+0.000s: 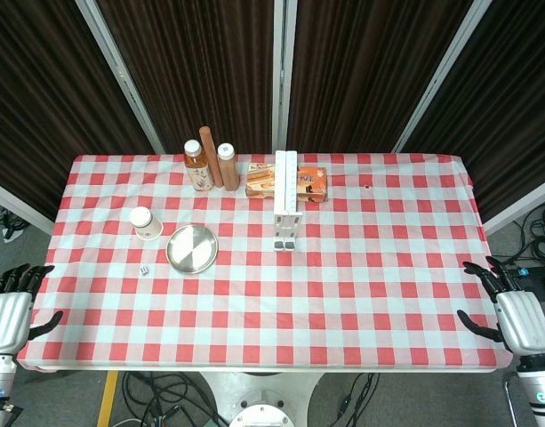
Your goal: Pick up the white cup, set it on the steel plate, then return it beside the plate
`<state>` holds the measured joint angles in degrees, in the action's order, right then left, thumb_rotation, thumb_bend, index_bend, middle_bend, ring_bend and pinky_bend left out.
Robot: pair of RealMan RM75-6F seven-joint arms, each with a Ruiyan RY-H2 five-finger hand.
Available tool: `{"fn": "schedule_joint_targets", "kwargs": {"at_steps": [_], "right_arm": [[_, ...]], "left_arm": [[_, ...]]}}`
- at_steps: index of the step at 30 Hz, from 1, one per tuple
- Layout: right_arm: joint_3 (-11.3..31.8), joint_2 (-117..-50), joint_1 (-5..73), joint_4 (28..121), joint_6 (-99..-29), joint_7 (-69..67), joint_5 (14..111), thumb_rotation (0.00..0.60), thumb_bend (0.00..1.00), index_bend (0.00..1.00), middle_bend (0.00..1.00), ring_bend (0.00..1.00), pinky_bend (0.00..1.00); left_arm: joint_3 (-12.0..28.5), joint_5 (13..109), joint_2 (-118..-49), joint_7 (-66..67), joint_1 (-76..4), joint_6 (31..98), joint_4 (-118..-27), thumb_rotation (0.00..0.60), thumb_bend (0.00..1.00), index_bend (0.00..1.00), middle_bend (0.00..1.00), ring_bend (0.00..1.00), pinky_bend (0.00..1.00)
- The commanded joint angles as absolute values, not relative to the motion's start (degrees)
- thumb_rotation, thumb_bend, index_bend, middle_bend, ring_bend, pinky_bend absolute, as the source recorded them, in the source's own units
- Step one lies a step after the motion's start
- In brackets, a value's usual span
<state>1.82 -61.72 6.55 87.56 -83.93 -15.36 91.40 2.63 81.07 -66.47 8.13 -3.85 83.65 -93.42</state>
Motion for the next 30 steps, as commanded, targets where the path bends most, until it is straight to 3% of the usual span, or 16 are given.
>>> {"fn": "schedule_joint_targets", "kwargs": {"at_steps": [1,11,18,21,26,30], "right_arm": [[2.19,-61.7,7.16,87.89,-83.01,-14.71,90.74,0.6,0.16,0.16,0.26,0.07,0.18],[2.46,-61.36,7.24,88.43,-83.19,-14.33,90.18,0.6,0.16,0.16,0.26,0.07,0.18],[2.57,-60.59,6.78,88.6,-85.1,-14.17,91.18,0.6,0.16,0.16,0.26,0.07,0.18],[2.45,-60.42,6.6,88.76,-85.77,-14.0,91.74,0.6,0.16,0.16,0.28,0.07,0.18],[2.21,-60.38,6.23,88.74,-86.58,-14.04,92.25,0.6,0.16,0.16,0.32,0.08,0.18],[2.11,-59.98,5.89,88.85,-87.07,-13.84,92.27,0.6,0.16,0.16,0.33,0.09,0.18]], "left_arm": [[2.88,80.55,-66.72,8.18,-4.16,83.11,-93.2,0.6,0.21,0.17,0.19,0.11,0.13],[3.55,80.13,-66.89,8.29,-5.02,82.42,-93.28,0.6,0.21,0.17,0.19,0.11,0.13],[5.09,81.87,-66.88,3.34,-9.83,77.0,-90.9,0.6,0.21,0.21,0.2,0.11,0.15],[6.53,81.64,-68.41,0.7,-12.88,73.77,-88.94,0.6,0.21,0.26,0.28,0.18,0.26],[8.04,79.63,-71.42,-2.73,-18.72,65.17,-85.07,0.6,0.21,0.34,0.42,0.36,0.58],[8.7,77.36,-74.95,-1.71,-23.07,58.96,-80.73,0.6,0.21,0.35,0.51,0.48,0.7]]}}
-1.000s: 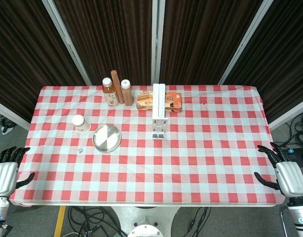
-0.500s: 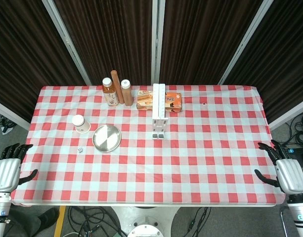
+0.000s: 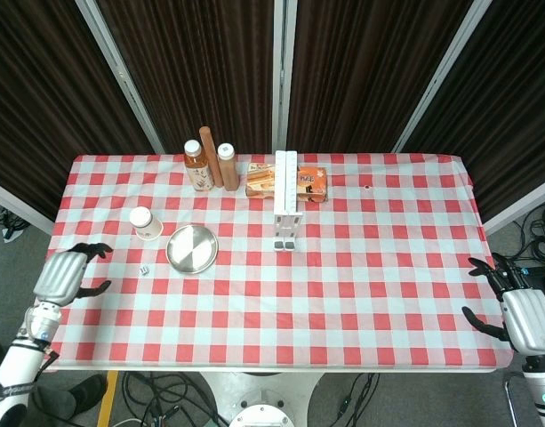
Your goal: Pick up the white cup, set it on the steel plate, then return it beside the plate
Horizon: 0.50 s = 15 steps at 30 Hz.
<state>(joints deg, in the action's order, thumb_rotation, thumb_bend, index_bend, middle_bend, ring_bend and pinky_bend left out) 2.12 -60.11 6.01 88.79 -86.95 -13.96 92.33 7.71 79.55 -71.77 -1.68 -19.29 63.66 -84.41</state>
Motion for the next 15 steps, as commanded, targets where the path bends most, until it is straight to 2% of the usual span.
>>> {"fn": "schedule_joint_targets", "kwargs": {"at_steps": [1,7,15], "right_arm": [[2.11,-59.9,5.84,88.94,-87.12,-13.77,92.21,0.6,0.16,0.16,0.33,0.09,0.18],[2.19,-59.57,5.99,89.7,-86.65,-13.08,91.89,0.6,0.16,0.16,0.34,0.09,0.18],[2.21,-59.39,6.11,90.6,-85.99,-12.11,91.37,0.6,0.16,0.16,0.34,0.09,0.18]], "left_arm": [[8.82,76.71,-75.69,-1.48,-23.79,57.86,-80.03,0.6,0.21,0.35,0.54,0.52,0.74],[8.87,73.58,-79.82,-1.47,-27.31,52.18,-76.45,0.6,0.21,0.39,0.73,0.72,0.88],[8.91,68.78,-84.55,0.82,-28.74,50.13,-72.23,0.6,0.22,0.42,0.79,0.78,0.9]]}}
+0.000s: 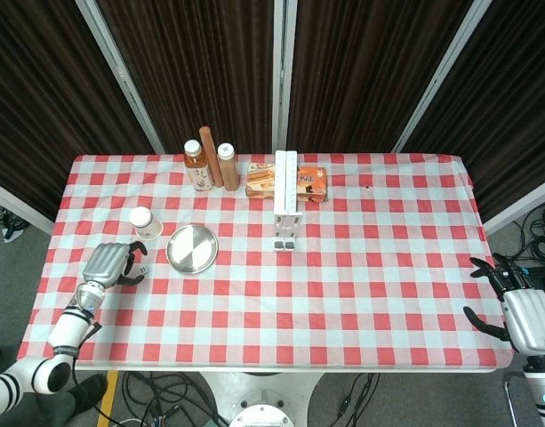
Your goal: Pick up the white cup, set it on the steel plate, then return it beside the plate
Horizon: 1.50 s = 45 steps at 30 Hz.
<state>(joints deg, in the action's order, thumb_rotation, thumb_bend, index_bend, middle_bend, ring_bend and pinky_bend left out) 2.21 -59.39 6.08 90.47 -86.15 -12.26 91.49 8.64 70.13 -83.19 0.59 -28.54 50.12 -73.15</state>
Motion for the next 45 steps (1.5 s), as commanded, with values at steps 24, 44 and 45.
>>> {"fn": "schedule_joint_targets", "kwargs": {"at_steps": [24,44,45], "right_arm": [[2.07,-59.7,5.97,90.03,-85.32,-12.66,90.62,0.6,0.16,0.16,0.35,0.1,0.18],[1.95,-59.78,5.45,89.42,-85.73,-13.3,90.5,0.6,0.16,0.16,0.35,0.1,0.18],[1.95,-59.78,5.41,89.37,-85.75,-13.38,90.46,0.6,0.16,0.16,0.35,0.1,0.18]], "left_arm": [[8.51,59.23,-90.02,8.37,-30.39,47.89,-67.59,0.6,0.31,0.48,0.8,0.78,0.9],[10.79,62.66,-88.3,8.35,-33.91,49.33,-72.52,0.6,0.42,0.59,0.82,0.8,0.9],[11.14,62.5,-88.52,8.83,-34.76,48.77,-72.58,0.6,0.42,0.59,0.82,0.8,0.9]]}}
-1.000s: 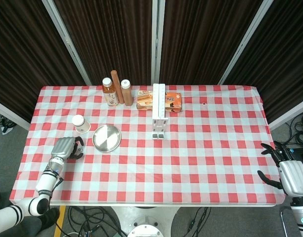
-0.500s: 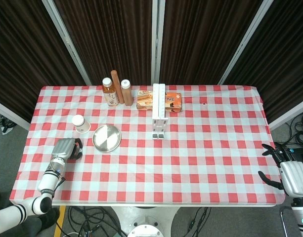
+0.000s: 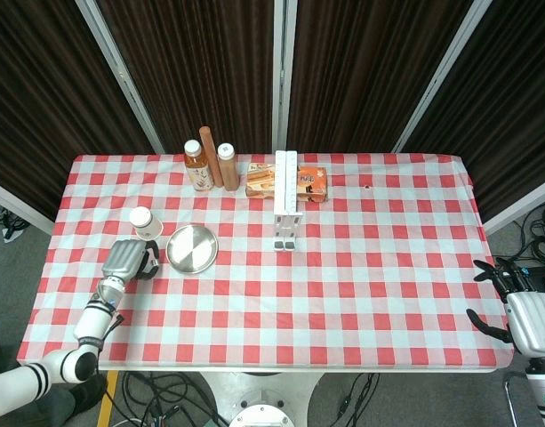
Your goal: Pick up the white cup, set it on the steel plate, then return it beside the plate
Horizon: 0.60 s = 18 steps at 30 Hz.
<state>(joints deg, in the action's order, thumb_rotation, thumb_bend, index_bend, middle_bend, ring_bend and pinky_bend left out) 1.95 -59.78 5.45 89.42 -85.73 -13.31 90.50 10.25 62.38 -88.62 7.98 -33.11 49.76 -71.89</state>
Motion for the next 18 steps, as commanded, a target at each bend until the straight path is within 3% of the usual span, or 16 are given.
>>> {"fn": "schedule_joint_targets", "kwargs": {"at_steps": [1,12,18], "right_arm": [[1.97,-59.78,5.38,89.33,-85.76,-13.43,90.41,0.6,0.16,0.16,0.35,0.1,0.18],[2.05,-59.54,4.91,89.12,-86.05,-13.75,89.89,0.6,0.16,0.16,0.35,0.1,0.18],[2.06,-59.57,4.84,89.19,-86.09,-13.69,89.95,0.6,0.16,0.16,0.35,0.1,0.18]], "left_arm": [[11.42,62.3,-88.83,9.19,-35.45,48.28,-72.44,0.6,0.41,0.59,0.82,0.8,0.9],[12.32,55.33,-94.14,16.95,-42.4,42.99,-67.06,0.6,0.41,0.49,0.79,0.79,0.9],[12.02,55.25,-94.16,18.3,-41.68,47.53,-69.29,0.6,0.24,0.34,0.73,0.74,0.89]]}}
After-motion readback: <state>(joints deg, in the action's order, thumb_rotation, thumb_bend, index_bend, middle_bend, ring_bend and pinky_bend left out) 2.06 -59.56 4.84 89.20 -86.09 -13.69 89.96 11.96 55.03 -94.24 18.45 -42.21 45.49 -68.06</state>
